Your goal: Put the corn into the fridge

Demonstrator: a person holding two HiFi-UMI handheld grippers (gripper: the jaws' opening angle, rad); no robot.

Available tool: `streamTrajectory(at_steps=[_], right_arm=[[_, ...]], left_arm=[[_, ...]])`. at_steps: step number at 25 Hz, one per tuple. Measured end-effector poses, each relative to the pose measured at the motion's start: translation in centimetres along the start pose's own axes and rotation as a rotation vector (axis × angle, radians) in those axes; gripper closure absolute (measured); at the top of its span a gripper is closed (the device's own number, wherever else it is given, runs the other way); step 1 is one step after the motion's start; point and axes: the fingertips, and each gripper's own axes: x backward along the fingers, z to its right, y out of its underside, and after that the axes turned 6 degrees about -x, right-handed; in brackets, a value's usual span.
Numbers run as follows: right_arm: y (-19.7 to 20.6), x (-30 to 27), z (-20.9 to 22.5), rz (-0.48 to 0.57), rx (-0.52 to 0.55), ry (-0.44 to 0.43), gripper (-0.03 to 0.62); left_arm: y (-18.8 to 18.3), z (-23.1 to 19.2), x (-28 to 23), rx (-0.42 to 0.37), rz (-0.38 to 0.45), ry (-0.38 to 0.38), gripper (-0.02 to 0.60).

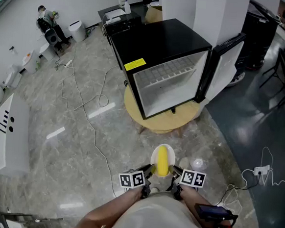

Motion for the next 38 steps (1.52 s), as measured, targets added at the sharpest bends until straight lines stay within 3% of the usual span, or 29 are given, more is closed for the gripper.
streamTrajectory(at_steps=[7, 15, 38], right_arm=[[5.3, 2.6, -0.8, 0.000, 0.003, 0.003, 0.539], [6.4, 3.1, -1.8, 0.025, 0.026, -0.008, 0.539], [4.8, 3.4, -2.4, 0.063, 0.056, -0.018, 0.539]], left_arm=[[3.8, 0.9, 4.3, 0.003, -0.003, 0.007, 0.525], [4.0, 1.3, 6.1, -0.015, 0.029, 0.027, 0.525], [2.9, 1.5, 5.5, -0.042, 0.034, 0.053, 0.523]])
